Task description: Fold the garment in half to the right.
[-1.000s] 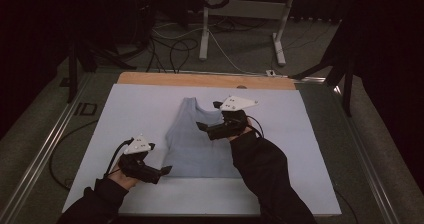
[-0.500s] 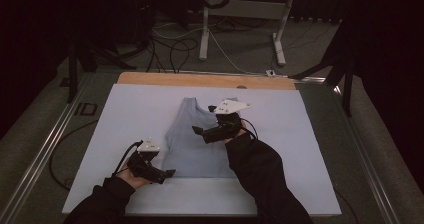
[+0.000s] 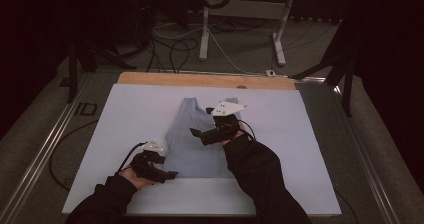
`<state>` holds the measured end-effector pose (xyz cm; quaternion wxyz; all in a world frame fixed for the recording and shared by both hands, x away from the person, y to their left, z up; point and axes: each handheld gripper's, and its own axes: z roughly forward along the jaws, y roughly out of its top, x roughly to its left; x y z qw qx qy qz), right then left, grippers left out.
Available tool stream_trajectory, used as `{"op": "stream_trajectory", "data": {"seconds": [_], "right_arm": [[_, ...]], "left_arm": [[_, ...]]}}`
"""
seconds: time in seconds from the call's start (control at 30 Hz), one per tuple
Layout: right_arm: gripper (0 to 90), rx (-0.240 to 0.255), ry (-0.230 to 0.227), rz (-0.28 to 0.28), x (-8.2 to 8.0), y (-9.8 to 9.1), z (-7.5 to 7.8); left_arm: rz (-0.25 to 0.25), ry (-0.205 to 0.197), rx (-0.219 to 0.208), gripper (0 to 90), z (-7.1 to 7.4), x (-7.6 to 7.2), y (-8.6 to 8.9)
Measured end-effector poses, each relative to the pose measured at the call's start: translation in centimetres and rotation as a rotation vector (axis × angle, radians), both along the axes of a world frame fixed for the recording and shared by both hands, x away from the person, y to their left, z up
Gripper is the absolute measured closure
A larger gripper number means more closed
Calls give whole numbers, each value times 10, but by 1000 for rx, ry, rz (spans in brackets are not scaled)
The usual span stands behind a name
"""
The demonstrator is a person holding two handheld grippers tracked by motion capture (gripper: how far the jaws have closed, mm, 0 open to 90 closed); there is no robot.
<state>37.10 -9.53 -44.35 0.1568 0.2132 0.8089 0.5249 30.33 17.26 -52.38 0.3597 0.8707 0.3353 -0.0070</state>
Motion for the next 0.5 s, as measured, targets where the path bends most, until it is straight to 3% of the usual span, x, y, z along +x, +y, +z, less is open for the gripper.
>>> {"op": "stream_trajectory", "data": {"seconds": [0.33,0.5], "right_arm": [[79,1,1,5,1,3,1],[80,-1,8,2,1,5,1]], "left_arm": [[19,66,-25,404,2,-5,-7],[51,59,-23,467,3,-6,-9]]}}
